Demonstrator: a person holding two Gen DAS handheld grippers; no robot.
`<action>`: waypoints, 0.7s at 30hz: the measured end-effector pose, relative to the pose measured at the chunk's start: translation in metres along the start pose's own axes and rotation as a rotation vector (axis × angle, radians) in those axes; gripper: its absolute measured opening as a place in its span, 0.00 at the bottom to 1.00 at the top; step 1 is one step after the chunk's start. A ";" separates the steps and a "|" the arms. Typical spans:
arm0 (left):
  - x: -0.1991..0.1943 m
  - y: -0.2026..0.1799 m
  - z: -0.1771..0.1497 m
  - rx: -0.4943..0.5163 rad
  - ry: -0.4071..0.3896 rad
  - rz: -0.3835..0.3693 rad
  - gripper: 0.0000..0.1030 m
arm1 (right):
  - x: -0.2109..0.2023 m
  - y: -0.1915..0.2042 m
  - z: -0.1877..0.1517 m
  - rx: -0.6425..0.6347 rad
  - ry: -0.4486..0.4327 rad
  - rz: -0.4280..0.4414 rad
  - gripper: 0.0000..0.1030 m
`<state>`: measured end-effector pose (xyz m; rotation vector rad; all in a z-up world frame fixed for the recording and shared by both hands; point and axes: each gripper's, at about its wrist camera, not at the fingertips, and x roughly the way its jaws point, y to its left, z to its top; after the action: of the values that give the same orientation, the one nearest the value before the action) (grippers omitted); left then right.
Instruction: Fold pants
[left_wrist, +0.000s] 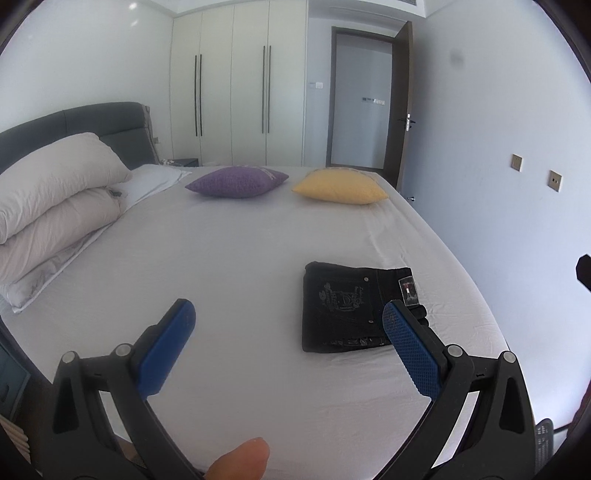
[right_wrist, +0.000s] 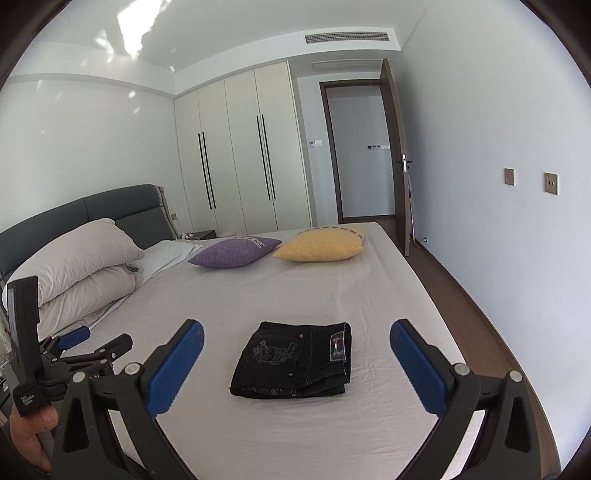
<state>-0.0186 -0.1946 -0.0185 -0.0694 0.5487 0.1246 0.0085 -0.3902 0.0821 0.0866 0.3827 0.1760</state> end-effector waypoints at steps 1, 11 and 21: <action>-0.001 -0.002 -0.001 -0.002 0.019 0.006 1.00 | 0.001 0.003 -0.003 -0.003 0.021 -0.009 1.00; 0.024 -0.017 -0.010 0.033 0.096 -0.025 1.00 | 0.010 0.009 -0.028 0.041 0.157 -0.035 1.00; 0.045 -0.018 -0.017 0.054 0.132 -0.039 1.00 | 0.014 0.015 -0.036 0.031 0.201 -0.056 1.00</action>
<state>0.0128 -0.2096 -0.0561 -0.0356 0.6813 0.0672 0.0050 -0.3715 0.0453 0.0888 0.5873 0.1234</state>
